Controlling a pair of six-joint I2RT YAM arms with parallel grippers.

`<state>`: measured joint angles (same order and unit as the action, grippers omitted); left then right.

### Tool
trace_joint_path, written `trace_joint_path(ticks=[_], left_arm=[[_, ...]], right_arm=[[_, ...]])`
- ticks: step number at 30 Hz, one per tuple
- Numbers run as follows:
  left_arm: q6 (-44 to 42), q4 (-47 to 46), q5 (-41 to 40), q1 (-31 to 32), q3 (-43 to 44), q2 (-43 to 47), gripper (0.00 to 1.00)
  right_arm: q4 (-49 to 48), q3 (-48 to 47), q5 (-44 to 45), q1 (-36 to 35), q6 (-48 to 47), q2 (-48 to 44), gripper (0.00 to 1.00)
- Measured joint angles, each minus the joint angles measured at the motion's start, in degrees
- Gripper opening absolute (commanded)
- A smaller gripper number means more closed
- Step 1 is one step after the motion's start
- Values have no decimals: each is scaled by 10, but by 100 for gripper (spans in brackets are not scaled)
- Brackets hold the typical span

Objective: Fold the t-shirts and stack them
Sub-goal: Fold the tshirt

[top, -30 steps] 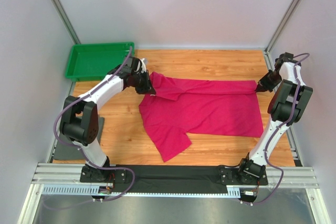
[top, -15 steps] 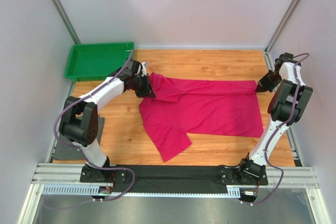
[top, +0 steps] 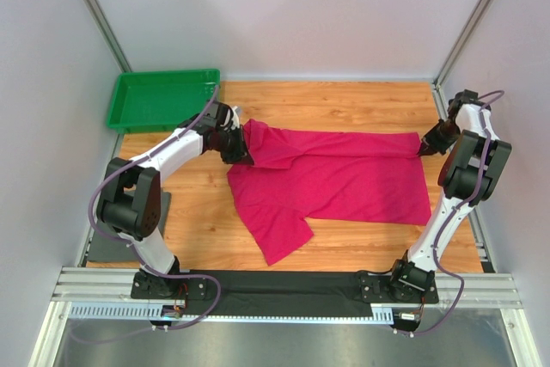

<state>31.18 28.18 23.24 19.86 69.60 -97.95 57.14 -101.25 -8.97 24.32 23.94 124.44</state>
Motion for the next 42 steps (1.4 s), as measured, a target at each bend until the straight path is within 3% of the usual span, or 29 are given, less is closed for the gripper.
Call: trace_joint_path(ticks=[7,8,10,11,13,14,18,20,22,26,30,37,40,42], left_arm=[[-4,5,1,5,-14,0,0],[-5,5,2,7,-15,0,4],[-11,6,3,11,-18,1,25],[-16,8,2,13,-19,3,46],[-32,17,0,16,-21,11,67],[-40,23,-5,17,-20,18,69],[-83,58,-44,16,29,34,67],[-101,79,-58,9,112,2,58],[-116,72,-65,-2,214,-54,56],[-132,64,-88,-15,392,-203,56],[-131,85,-114,-16,470,-296,47],[-113,100,-171,-15,498,-371,46],[-99,104,-193,-15,507,-378,47],[-89,105,-205,-15,509,-379,47]], right_arm=[[-2,23,10,0,2,0,4],[-2,23,10,0,3,0,4],[-2,23,12,0,4,0,11],[-2,23,14,0,4,0,13],[-2,23,15,0,5,0,23],[-3,23,16,0,3,0,26],[-15,20,20,0,2,-1,35],[-23,10,20,0,2,-1,44],[-33,-9,20,-3,2,-1,50],[-59,-54,20,-12,-2,0,51],[-71,-101,20,-21,-6,10,51],[-83,-118,19,-23,-17,28,52],[-81,-124,19,-23,-23,41,65],[-82,-127,19,-23,-27,49,66]])
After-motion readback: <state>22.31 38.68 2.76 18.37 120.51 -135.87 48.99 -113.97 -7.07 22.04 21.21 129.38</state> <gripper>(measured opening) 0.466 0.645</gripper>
